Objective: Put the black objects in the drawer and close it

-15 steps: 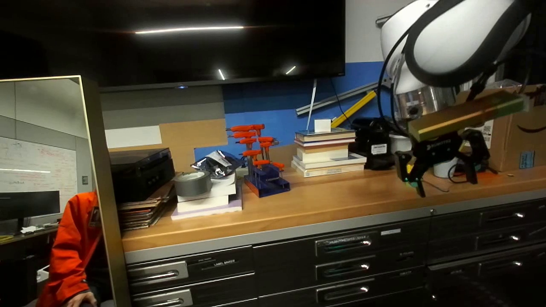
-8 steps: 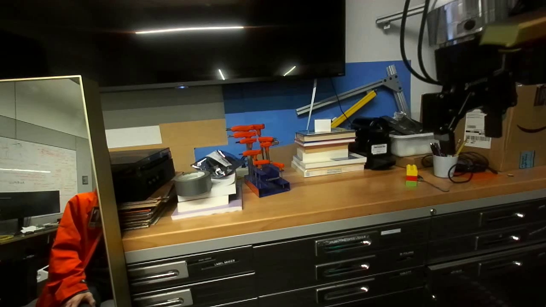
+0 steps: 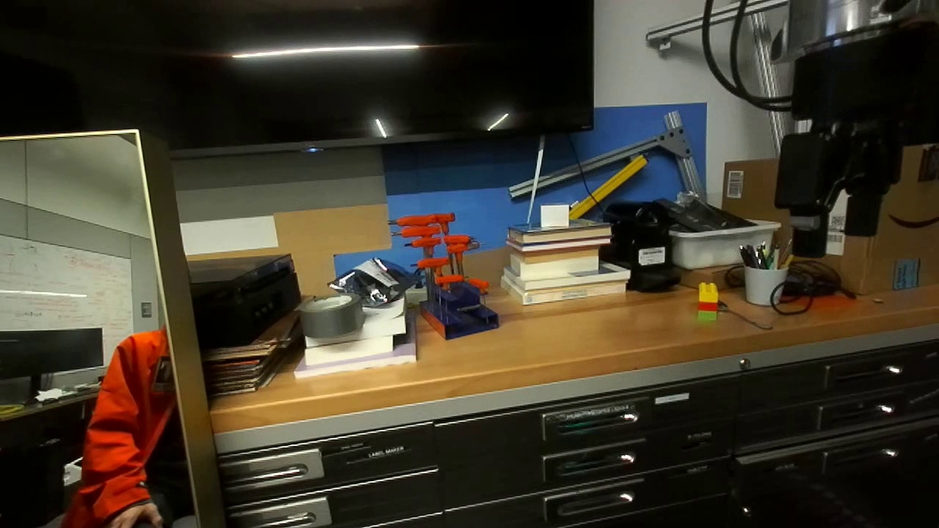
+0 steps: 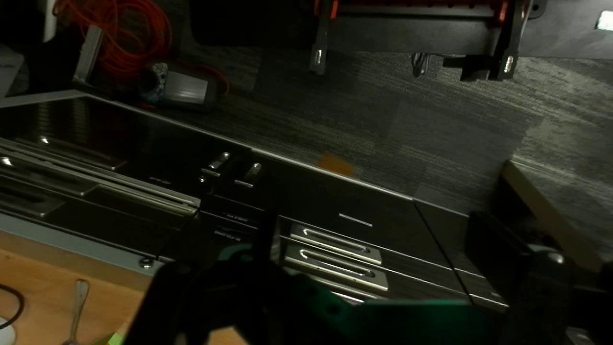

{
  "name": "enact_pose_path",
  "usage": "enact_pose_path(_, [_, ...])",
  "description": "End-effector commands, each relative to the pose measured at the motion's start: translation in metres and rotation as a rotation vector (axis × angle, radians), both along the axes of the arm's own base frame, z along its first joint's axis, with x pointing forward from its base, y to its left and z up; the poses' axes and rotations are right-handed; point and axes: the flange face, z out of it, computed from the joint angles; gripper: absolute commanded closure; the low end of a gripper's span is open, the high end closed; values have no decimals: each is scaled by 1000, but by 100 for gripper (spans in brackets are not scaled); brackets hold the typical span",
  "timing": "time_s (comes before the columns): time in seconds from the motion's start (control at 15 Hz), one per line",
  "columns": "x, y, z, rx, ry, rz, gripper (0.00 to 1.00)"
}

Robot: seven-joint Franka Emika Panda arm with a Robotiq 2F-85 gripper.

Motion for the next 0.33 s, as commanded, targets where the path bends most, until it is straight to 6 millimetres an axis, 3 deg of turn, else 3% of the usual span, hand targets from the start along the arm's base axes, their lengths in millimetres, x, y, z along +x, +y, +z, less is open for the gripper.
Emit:
enact_pose_path(0.0, [-9,-9,1,32,-4,3,0])
enact_pose_path(0.27, [-2,-8,-5,8,14,-6,0])
